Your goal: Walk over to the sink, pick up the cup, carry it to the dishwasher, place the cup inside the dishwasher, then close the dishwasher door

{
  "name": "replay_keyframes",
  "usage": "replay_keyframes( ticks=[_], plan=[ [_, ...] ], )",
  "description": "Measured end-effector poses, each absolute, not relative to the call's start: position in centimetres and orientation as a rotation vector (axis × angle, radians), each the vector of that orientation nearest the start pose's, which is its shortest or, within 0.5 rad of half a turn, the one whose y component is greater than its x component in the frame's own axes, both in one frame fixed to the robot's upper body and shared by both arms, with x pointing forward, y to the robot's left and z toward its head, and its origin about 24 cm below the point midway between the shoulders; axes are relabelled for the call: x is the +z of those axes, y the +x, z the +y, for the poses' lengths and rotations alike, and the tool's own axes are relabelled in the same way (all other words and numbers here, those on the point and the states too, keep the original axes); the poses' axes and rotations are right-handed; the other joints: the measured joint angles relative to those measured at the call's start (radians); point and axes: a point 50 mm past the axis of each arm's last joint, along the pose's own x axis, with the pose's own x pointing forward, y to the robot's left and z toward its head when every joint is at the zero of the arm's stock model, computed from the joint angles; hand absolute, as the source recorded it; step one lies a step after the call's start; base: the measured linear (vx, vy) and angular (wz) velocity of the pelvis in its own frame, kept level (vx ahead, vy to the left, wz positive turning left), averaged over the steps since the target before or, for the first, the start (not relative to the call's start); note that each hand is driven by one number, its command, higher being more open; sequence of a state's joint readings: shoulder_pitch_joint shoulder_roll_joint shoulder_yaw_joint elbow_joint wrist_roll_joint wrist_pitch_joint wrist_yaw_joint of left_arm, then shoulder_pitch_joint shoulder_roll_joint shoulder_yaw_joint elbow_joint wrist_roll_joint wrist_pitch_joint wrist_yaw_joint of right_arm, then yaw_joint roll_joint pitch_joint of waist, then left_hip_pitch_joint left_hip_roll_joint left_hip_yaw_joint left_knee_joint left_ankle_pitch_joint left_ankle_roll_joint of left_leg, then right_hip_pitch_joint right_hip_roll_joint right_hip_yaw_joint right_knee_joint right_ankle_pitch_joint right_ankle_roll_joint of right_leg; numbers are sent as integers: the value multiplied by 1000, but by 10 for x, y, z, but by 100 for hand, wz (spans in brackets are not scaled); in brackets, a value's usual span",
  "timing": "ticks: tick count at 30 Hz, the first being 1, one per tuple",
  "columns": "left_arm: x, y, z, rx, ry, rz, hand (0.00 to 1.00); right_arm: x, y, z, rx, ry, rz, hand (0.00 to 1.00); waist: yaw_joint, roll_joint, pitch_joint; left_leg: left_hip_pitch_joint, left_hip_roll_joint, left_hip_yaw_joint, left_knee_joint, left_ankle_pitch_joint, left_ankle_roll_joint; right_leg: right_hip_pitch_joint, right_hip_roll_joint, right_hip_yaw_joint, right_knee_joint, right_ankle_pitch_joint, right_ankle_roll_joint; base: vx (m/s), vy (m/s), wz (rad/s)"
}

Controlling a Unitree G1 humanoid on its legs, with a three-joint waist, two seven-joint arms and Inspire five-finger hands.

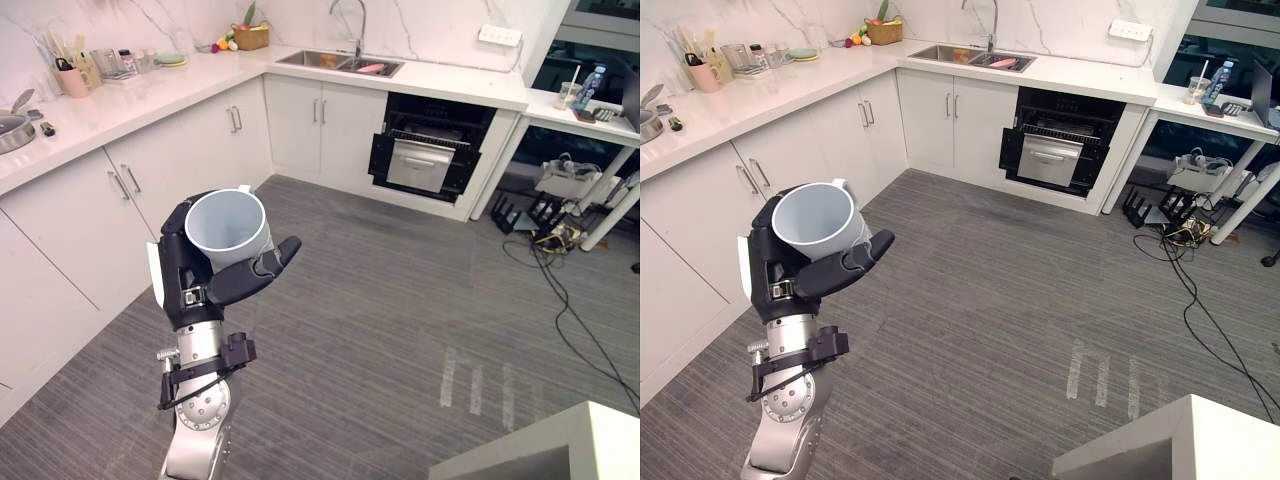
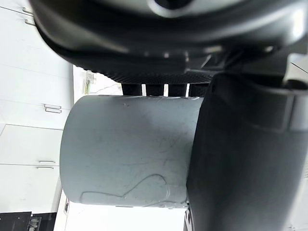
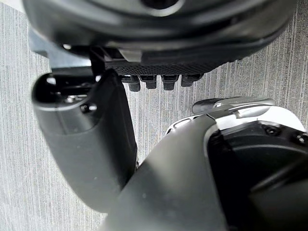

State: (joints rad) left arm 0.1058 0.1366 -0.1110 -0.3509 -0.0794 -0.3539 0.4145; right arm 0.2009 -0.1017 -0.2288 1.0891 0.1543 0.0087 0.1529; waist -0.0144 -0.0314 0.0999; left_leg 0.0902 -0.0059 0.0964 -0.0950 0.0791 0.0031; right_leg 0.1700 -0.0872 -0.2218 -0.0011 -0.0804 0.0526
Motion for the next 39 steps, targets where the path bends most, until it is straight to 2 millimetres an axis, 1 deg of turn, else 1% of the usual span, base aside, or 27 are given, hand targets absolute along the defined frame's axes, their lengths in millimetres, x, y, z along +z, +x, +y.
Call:
replay_keyframes(
  ticks=[2, 4, 8, 11, 14, 17, 19, 20, 21, 22, 23, 24, 25, 26, 27, 28, 29, 30, 31, 32, 33, 34, 35, 36, 37, 38, 39],
  plan=[
    [128, 213, 167, 293, -110, -585, 0, -169, 38, -210, -275, 272, 1217, 100, -4, -2, 2, -4, 5, 22, 0, 0, -1, -12, 5, 18, -1, 7, -2, -6, -5, -39],
    [123, 214, 167, 297, -106, -566, 0, -168, 41, -208, -275, 301, 1222, 100, -35, -5, 0, -2, 5, 21, 0, -1, -1, -14, 5, 19, -3, 8, -2, -6, -8, -9],
    [112, 219, 173, 361, -102, -518, 0, -168, 41, -207, -272, 379, 1261, 100, -37, -4, 0, -2, 3, -1, 0, 0, 0, -3, 6, 1, -12, 9, -2, -13, -18, 11],
    [100, 218, 192, 518, -112, -470, 0, -167, 45, -205, -222, 426, 1291, 100, -25, -3, -2, -2, 1, -15, 0, 0, 0, 5, 7, -11, -17, 8, -4, -9, -30, 15],
    [88, 208, 216, 691, -93, -426, 0, -166, 50, -202, -173, 443, 1321, 100, -10, -3, -2, 2, 2, -31, 0, 2, -3, 13, 13, -26, 6, -5, -9, 11, -43, 19],
    [84, 200, 223, 746, -84, -408, 0, -167, 46, -204, -158, 428, 1345, 100, 25, -2, -4, 10, 2, -36, 6, 2, -3, 23, 13, -25, 14, -14, -17, -23, -28, 10],
    [85, 192, 227, 785, -88, -413, 0, -167, 46, -204, -142, 416, 1347, 100, 29, -2, -6, -19, 4, -42, 46, -25, -15, 9, 13, -24, 35, -29, -18, -69, -28, 6],
    [84, 186, 228, 800, -83, -410, 0, -166, 49, -206, -137, 406, 1341, 100, 30, 7, 0, -78, 12, -36, 162, -97, -14, -3, 15, -17, 57, -55, -29, -82, -32, -8],
    [84, 181, 230, 819, -78, -408, 0, -165, 49, -209, -127, 398, 1342, 100, 37, 18, 6, -127, 36, -23, 297, -164, -30, 2, 25, -4, 67, -62, -38, -73, -9, -18],
    [85, 179, 229, 830, -78, -414, 0, -165, 48, -210, -120, 393, 1343, 100, 42, 21, 7, -152, 55, -4, 376, -202, -40, 5, 33, 0, 71, -64, -45, -56, 16, -5],
    [90, 177, 225, 837, -103, -439, 0, -165, 48, -212, -112, 397, 1337, 100, 41, 39, 18, -235, 105, 48, 567, -250, -41, 9, 53, -16, 97, -84, -47, -48, 49, 32],
    [93, 177, 224, 827, -112, -454, 0, -164, 51, -214, -109, 393, 1319, 100, 27, 51, 30, -315, 138, 102, 729, -227, -36, 16, 49, -42, 136, -115, -48, -29, 44, 54],
    [92, 177, 223, 821, -110, -452, 0, -164, 51, -214, -109, 392, 1317, 100, 22, 39, 30, -341, 148, 114, 787, -212, -48, 23, 35, -54, 147, -124, -47, 28, 68, 55],
    [91, 178, 222, 816, -117, -448, 0, -163, 51, -216, -109, 385, 1318, 100, 28, 28, 39, -365, 157, 145, 855, -228, -59, 38, 13, -66, 165, -143, -38, 129, 145, 39],
    [92, 177, 223, 818, -119, -452, 0, -162, 52, -220, -115, 377, 1314, 100, 33, 33, 56, -369, 150, 158, 831, -278, -61, 68, -9, -74, 172, -163, -23, 152, 171, 33],
    [92, 177, 224, 820, -118, -453, 0, -162, 53, -222, -116, 372, 1313, 100, 33, 30, 63, -373, 138, 156, 795, -281, -56, 83, -26, -80, 175, -172, -12, 175, 226, 22],
    [91, 176, 225, 832, -120, -451, 0, -161, 52, -226, -110, 345, 1320, 100, 45, 30, 68, -387, 117, 148, 680, -266, -72, 99, -58, -80, 178, -187, 7, 142, 183, 5],
    [91, 175, 226, 840, -123, -453, 0, -161, 51, -228, -106, 330, 1325, 100, 53, 31, 69, -392, 108, 128, 597, -238, -84, 108, -72, -77, 176, -194, 15, 212, 276, -16],
    [92, 172, 227, 859, -134, -464, 0, -160, 50, -232, -98, 309, 1336, 100, 73, 43, 75, -394, 110, 46, 419, -169, -134, 131, -76, -49, 156, -207, 26, 271, 351, -31],
    [94, 170, 227, 867, -136, -477, 0, -161, 47, -234, -95, 302, 1348, 100, 84, 52, 82, -410, 130, 20, 422, -103, -156, 169, -77, -20, 138, -227, 44, 308, 386, -28],
    [93, 169, 228, 873, -135, -478, 0, -161, 46, -233, -94, 305, 1352, 100, 87, 56, 80, -418, 125, 28, 470, -91, -141, 190, -84, 2, 128, -243, 44, 355, 393, -32],
    [89, 168, 228, 888, -136, -463, 0, -163, 44, -232, -91, 300, 1365, 100, 98, 30, 70, -431, 89, 48, 545, -111, -103, 207, -120, 33, 131, -271, 45, 322, 277, -21],
    [87, 168, 229, 892, -136, -459, 0, -163, 44, -232, -86, 296, 1372, 100, 94, 16, 64, -451, 70, 59, 604, -139, -54, 207, -139, 58, 175, -276, 38, 461, 308, -8],
    [87, 169, 228, 884, -138, -459, 0, -163, 47, -232, -78, 281, 1364, 100, 84, 15, 64, -469, 62, 66, 665, -175, 3, 186, -157, 60, 248, -272, 56, 497, 313, 7],
    [87, 170, 227, 863, -139, -456, 0, -162, 49, -232, -84, 285, 1358, 100, 83, -4, 55, -456, 38, 88, 697, -224, 39, 159, -193, 81, 341, -256, 87, 599, 385, 8],
    [88, 174, 223, 824, -161, -461, 0, -163, 47, -229, -100, 314, 1357, 100, 85, -28, 40, -425, 6, 105, 693, -256, 55, 133, -237, 81, 434, -211, 120, 551, 372, 1],
    [91, 179, 217, 771, -181, -471, 0, -163, 47, -229, -119, 318, 1344, 100, 86, -40, 35, -380, -23, 114, 666, -278, 71, 95, -274, 79, 552, -134, 123, 453, 279, 2]
  ],
)
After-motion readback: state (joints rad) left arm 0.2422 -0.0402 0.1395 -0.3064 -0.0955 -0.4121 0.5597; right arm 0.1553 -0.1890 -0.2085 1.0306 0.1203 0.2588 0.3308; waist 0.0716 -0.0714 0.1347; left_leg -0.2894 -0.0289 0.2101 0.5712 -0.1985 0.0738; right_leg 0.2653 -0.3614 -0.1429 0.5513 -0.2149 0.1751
